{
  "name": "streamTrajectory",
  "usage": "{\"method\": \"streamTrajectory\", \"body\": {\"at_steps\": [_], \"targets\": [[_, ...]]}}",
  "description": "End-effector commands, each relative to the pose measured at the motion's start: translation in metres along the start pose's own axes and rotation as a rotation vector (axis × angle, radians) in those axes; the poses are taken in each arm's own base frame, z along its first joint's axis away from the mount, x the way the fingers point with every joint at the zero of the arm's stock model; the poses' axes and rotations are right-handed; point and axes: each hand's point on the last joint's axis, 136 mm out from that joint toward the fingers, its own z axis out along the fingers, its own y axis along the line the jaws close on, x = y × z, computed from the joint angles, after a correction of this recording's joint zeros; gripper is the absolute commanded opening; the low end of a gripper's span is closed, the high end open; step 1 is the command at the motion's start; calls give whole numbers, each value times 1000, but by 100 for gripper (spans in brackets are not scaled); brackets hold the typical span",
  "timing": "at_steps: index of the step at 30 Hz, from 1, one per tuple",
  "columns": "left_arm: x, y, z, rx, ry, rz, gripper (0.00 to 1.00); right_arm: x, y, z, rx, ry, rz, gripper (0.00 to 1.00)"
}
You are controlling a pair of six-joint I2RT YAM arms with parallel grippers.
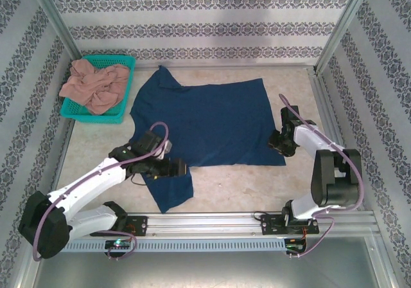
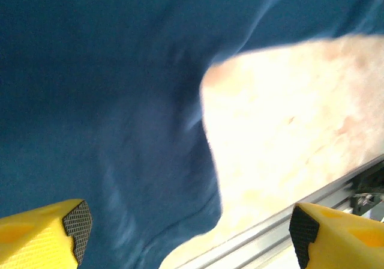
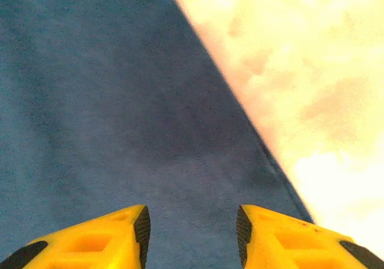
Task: Fold the inside-out t-shirt
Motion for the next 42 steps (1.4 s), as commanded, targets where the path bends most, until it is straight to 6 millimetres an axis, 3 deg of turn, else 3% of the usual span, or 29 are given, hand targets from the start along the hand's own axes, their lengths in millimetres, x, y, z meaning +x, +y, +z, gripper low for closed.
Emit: {"method": "streamTrajectory", "body": {"at_steps": [1,3,4,9,13,17,25,28,31,35,38,42], "targets": [[-27,12,-2,-72,-73,-3,86,1,23,-3,-94,16,-26,47],[-40,10,-1,-45,-116,-21,86,9,32,-5,-120,34,-72,49],[-43,10,1,-38,-123,-33,86,12,28,-7,-89,37,-94,51],[-26,8,20,-30,-17,-25,85,24,-16,-11,23,46,-42,55],[-8,9,20,-78,20,-4,85,23,-46,-11,57,36,57,56],[-9,15,19,-108,11,15,85,23,-63,0,97,67,96,55],[-17,11,14,-119,-13,58,86,27,-57,17,76,135,102,46],[-15,14,13,-137,2,66,86,32,-55,19,69,159,99,37],[-11,19,10,-165,18,52,86,31,-55,17,71,146,95,18],[8,34,-1,-231,53,-10,85,27,-49,9,43,118,92,3],[26,49,-11,-303,70,-48,84,23,-45,1,24,85,82,0],[53,61,-10,-343,130,-95,83,21,-47,0,39,74,64,0]]}}
